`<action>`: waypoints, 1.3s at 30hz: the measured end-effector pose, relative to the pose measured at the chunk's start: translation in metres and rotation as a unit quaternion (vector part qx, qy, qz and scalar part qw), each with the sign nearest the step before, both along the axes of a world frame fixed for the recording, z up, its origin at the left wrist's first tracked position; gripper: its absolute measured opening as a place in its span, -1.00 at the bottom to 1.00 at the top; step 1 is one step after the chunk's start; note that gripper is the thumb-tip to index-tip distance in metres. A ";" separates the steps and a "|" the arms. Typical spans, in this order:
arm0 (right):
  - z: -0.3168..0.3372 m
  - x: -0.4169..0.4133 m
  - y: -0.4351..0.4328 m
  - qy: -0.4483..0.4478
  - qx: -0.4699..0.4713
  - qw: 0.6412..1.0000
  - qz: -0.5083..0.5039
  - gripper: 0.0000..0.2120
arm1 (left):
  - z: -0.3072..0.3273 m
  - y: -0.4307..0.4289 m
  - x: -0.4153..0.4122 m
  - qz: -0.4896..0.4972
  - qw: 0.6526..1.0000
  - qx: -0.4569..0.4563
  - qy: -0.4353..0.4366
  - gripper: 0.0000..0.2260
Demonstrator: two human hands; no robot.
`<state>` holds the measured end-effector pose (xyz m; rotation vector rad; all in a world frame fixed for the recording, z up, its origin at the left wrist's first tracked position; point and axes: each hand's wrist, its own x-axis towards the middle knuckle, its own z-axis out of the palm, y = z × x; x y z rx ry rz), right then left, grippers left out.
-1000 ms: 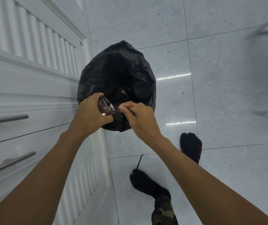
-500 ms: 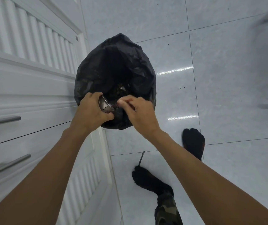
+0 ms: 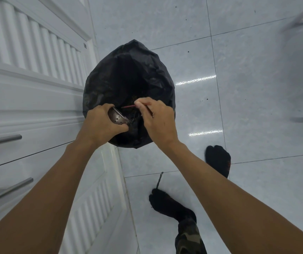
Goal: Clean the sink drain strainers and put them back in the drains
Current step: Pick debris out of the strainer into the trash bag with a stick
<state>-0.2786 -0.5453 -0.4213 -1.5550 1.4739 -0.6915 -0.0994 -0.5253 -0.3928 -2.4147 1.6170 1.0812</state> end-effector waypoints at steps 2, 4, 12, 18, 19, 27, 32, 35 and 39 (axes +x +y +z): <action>0.002 0.001 0.005 -0.013 -0.002 0.998 0.068 -0.83 | -0.001 0.000 0.000 -0.001 1.000 -0.002 0.005 -0.32; 0.000 -0.003 0.007 0.015 0.003 0.998 0.065 -0.82 | 0.000 0.002 0.000 0.005 1.000 -0.002 0.013 -0.33; 0.000 -0.010 0.011 0.040 0.020 0.998 0.048 -0.79 | 0.001 0.001 0.000 0.028 1.000 0.001 0.014 -0.32; 0.002 -0.013 0.012 0.022 0.023 0.997 0.063 -0.80 | 0.002 0.004 -0.002 0.020 1.000 0.004 0.019 -0.34; 0.000 -0.014 0.011 0.030 0.028 0.998 0.039 -0.80 | 0.002 0.004 -0.002 0.023 1.000 0.006 0.021 -0.34; 0.001 -0.017 0.014 0.054 -0.003 0.999 0.006 -0.82 | 0.002 0.008 -0.004 0.036 0.999 0.002 0.030 -0.32; 0.000 -0.022 0.012 0.077 0.026 0.997 -0.004 -0.75 | 0.000 0.012 -0.001 0.081 0.996 -0.018 0.038 -0.28; 0.003 -0.022 0.012 0.088 0.024 0.996 0.014 -0.72 | 0.001 0.019 -0.007 0.107 0.992 -0.038 0.063 -0.21; 0.011 -0.024 0.008 0.101 0.014 0.994 0.030 -0.71 | 0.009 0.031 -0.020 0.105 0.988 -0.106 0.051 -0.16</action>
